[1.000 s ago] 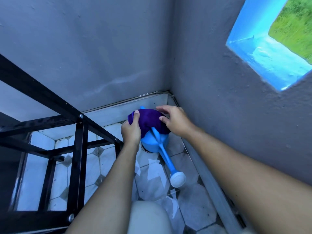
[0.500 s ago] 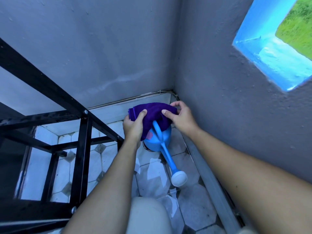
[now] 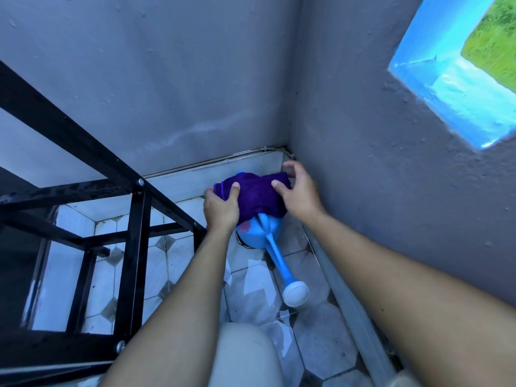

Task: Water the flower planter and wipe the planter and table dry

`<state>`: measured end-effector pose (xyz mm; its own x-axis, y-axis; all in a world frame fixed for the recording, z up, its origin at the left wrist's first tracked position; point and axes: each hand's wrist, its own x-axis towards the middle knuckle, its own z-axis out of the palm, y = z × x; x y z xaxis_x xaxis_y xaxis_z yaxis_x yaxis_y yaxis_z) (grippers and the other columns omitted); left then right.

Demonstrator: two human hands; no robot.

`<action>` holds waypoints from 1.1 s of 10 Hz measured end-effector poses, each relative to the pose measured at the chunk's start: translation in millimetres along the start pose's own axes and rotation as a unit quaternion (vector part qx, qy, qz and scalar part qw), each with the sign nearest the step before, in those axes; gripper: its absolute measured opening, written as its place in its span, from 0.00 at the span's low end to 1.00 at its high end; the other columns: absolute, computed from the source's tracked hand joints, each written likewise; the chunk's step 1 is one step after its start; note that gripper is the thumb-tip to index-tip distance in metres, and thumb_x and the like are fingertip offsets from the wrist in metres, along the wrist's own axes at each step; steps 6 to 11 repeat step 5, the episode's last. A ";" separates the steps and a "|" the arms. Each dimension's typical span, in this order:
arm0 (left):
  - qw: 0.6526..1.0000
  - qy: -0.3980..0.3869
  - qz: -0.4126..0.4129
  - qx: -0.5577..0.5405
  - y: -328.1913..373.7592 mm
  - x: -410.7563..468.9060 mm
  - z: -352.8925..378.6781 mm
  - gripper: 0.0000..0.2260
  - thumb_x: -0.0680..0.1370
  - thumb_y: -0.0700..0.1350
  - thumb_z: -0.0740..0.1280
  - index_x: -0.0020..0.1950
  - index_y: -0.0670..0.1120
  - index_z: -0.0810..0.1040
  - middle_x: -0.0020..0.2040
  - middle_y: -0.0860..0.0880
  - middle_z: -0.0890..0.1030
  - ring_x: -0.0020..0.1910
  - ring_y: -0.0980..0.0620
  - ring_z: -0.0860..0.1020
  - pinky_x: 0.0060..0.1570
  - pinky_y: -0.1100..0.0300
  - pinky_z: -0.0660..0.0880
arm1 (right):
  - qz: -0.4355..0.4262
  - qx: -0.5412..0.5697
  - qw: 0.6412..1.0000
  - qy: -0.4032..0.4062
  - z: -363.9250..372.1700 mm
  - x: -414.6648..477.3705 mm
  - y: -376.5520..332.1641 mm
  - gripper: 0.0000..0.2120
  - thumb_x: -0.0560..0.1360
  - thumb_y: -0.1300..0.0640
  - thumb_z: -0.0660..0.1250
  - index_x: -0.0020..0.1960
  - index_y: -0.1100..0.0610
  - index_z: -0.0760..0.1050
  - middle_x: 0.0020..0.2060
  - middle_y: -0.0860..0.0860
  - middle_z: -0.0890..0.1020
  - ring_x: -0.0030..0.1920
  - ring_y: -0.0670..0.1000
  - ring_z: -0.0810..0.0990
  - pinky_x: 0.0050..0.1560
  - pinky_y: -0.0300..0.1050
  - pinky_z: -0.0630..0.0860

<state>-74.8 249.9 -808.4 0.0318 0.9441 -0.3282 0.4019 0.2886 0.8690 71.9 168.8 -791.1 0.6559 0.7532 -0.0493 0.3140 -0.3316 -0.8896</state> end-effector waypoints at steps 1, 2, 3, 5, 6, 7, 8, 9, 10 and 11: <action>0.992 -0.016 0.077 0.097 -10.7 -0.6 6.3 0.30 0.80 0.62 0.54 0.79 0.50 0.56 0.78 0.46 0.58 0.75 0.45 0.61 0.69 0.46 0.65 | -0.043 -0.088 0.992 -0.083 5.0 -8.4 18.5 0.22 0.81 0.62 0.66 0.74 0.58 0.72 0.72 0.57 0.75 0.71 0.56 0.74 0.72 0.42 0.66; 0.984 -0.094 0.125 0.088 -19.5 -2.6 11.5 0.30 0.79 0.66 0.47 0.79 0.55 0.54 0.80 0.49 0.57 0.77 0.48 0.59 0.73 0.46 0.60 | -0.041 -0.088 0.985 -0.140 9.1 -17.3 18.6 0.21 0.84 0.62 0.61 0.76 0.58 0.70 0.73 0.55 0.75 0.73 0.55 0.73 0.71 0.37 0.63; 0.980 -0.147 0.103 0.091 -36.1 2.1 23.8 0.34 0.74 0.73 0.39 0.78 0.62 0.53 0.78 0.51 0.63 0.75 0.48 0.64 0.70 0.42 0.66 | -0.027 -0.132 0.975 -0.177 15.3 -17.1 16.8 0.22 0.86 0.58 0.57 0.79 0.53 0.66 0.76 0.54 0.72 0.75 0.56 0.71 0.73 0.40 0.65; 0.980 -0.097 0.095 0.149 -19.1 -12.0 22.4 0.28 0.82 0.60 0.42 0.80 0.50 0.52 0.79 0.45 0.61 0.77 0.44 0.60 0.74 0.44 0.59 | -0.006 -0.204 0.965 -0.163 22.6 -24.4 8.5 0.28 0.84 0.61 0.57 0.82 0.54 0.57 0.81 0.58 0.62 0.78 0.59 0.65 0.76 0.51 0.64; 0.980 -0.097 0.095 0.149 -19.1 -12.0 22.4 0.28 0.82 0.60 0.42 0.80 0.50 0.52 0.79 0.45 0.61 0.77 0.44 0.60 0.74 0.44 0.59 | -0.006 -0.204 0.965 -0.163 22.6 -24.4 8.5 0.28 0.84 0.61 0.57 0.82 0.54 0.57 0.81 0.58 0.62 0.78 0.59 0.65 0.76 0.51 0.64; 0.980 -0.097 0.095 0.149 -19.1 -12.0 22.4 0.28 0.82 0.60 0.42 0.80 0.50 0.52 0.79 0.45 0.61 0.77 0.44 0.60 0.74 0.44 0.59 | -0.006 -0.204 0.965 -0.163 22.6 -24.4 8.5 0.28 0.84 0.61 0.57 0.82 0.54 0.57 0.81 0.58 0.62 0.78 0.59 0.65 0.76 0.51 0.64; 0.980 -0.097 0.095 0.149 -19.1 -12.0 22.4 0.28 0.82 0.60 0.42 0.80 0.50 0.52 0.79 0.45 0.61 0.77 0.44 0.60 0.74 0.44 0.59 | -0.006 -0.204 0.965 -0.163 22.6 -24.4 8.5 0.28 0.84 0.61 0.57 0.82 0.54 0.57 0.81 0.58 0.62 0.78 0.59 0.65 0.76 0.51 0.64; 0.980 -0.097 0.095 0.149 -19.1 -12.0 22.4 0.28 0.82 0.60 0.42 0.80 0.50 0.52 0.79 0.45 0.61 0.77 0.44 0.60 0.74 0.44 0.59 | -0.006 -0.204 0.965 -0.163 22.6 -24.4 8.5 0.28 0.84 0.61 0.57 0.82 0.54 0.57 0.81 0.58 0.62 0.78 0.59 0.65 0.76 0.51 0.64; 0.980 -0.097 0.095 0.149 -19.1 -12.0 22.4 0.28 0.82 0.60 0.42 0.80 0.50 0.52 0.79 0.45 0.61 0.77 0.44 0.60 0.74 0.44 0.59 | -0.006 -0.204 0.965 -0.163 22.6 -24.4 8.5 0.28 0.84 0.61 0.57 0.82 0.54 0.57 0.81 0.58 0.62 0.78 0.59 0.65 0.76 0.51 0.64; 0.980 -0.097 0.095 0.149 -19.1 -12.0 22.4 0.28 0.82 0.60 0.42 0.80 0.50 0.52 0.79 0.45 0.61 0.77 0.44 0.60 0.74 0.44 0.59 | -0.006 -0.204 0.965 -0.163 22.6 -24.4 8.5 0.28 0.84 0.61 0.57 0.82 0.54 0.57 0.81 0.58 0.62 0.78 0.59 0.65 0.76 0.51 0.64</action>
